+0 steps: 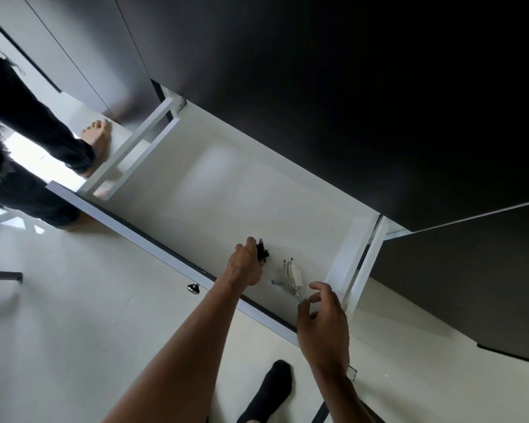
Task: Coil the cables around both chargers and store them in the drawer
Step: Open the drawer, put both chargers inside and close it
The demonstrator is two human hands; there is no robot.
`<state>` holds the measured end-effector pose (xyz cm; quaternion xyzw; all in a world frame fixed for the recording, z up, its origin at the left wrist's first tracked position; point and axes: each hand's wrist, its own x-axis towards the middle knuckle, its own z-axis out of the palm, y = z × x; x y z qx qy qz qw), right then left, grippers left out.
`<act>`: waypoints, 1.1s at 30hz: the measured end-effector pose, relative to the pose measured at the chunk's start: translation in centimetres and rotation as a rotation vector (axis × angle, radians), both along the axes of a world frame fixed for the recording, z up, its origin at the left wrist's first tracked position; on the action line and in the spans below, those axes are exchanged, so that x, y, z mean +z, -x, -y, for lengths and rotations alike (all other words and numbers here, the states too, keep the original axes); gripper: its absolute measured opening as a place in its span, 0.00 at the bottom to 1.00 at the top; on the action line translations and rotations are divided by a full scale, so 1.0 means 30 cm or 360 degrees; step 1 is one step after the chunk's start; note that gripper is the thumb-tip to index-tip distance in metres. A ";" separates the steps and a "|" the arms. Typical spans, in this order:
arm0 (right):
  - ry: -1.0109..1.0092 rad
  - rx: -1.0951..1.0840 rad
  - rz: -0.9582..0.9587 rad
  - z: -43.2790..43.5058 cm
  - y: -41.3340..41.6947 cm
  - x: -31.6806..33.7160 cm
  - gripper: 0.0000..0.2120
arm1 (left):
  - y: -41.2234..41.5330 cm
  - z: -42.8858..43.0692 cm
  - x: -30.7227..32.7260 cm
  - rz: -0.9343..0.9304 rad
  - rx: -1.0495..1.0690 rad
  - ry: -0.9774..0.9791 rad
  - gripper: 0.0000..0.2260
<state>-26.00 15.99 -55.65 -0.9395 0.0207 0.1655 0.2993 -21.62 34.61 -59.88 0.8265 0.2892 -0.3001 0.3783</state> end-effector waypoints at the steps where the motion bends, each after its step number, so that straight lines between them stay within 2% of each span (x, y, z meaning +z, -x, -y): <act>1: 0.0009 -0.0001 0.0009 0.000 0.001 0.000 0.12 | -0.001 -0.004 -0.001 -0.0002 -0.0007 0.0014 0.20; 7: 0.0075 -0.0002 0.0046 -0.007 0.001 0.010 0.12 | 0.019 -0.019 0.046 -0.0046 -0.0198 -0.0151 0.23; 13: 0.0059 -0.0002 0.0056 0.002 -0.001 0.016 0.11 | 0.086 -0.102 0.142 0.0080 -0.0423 -0.0368 0.19; 18: 0.0027 -0.0073 0.0201 0.002 0.057 0.028 0.13 | 0.226 -0.178 0.187 0.0590 -0.0266 -0.0751 0.19; 21: 0.0136 -0.0052 0.0319 0.006 0.171 0.042 0.20 | 0.354 -0.156 0.205 0.0683 -0.0002 -0.0941 0.21; 25: 0.0178 -0.0390 0.0285 0.016 0.311 0.059 0.30 | 0.475 -0.032 0.198 0.0705 0.0362 -0.0754 0.28; 28: -0.0022 -0.0805 0.0167 0.014 0.335 0.055 0.38 | 0.515 0.030 0.174 0.0436 0.0764 -0.0361 0.33; 30: -0.0204 -0.1106 0.0025 -0.003 0.318 0.061 0.41 | 0.526 0.048 0.160 0.0318 0.0722 -0.0164 0.30; 33: -0.0466 -0.1465 -0.0164 -0.046 0.275 0.075 0.34 | 0.495 0.040 0.150 0.0322 0.0592 -0.0093 0.25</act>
